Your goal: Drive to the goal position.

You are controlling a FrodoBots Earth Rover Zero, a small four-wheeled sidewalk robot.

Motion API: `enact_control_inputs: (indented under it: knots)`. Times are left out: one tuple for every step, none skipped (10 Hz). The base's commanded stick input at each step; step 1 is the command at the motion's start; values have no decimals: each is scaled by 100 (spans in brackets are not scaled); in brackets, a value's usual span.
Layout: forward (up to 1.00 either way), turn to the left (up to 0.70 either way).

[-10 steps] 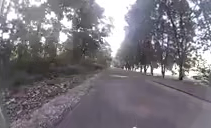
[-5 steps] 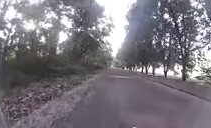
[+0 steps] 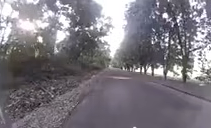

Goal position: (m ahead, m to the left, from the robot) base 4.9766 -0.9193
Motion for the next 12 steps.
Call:
enact_control_inputs:
  knots:
    - [70, 0]
    - [70, 0]
    - [70, 0]
    - [70, 0]
    - [70, 0]
    - [70, 0]
    - [70, 0]
    - [70, 0]
    - [70, 0]
    - [70, 0]
    - [70, 0]
    - [70, 0]
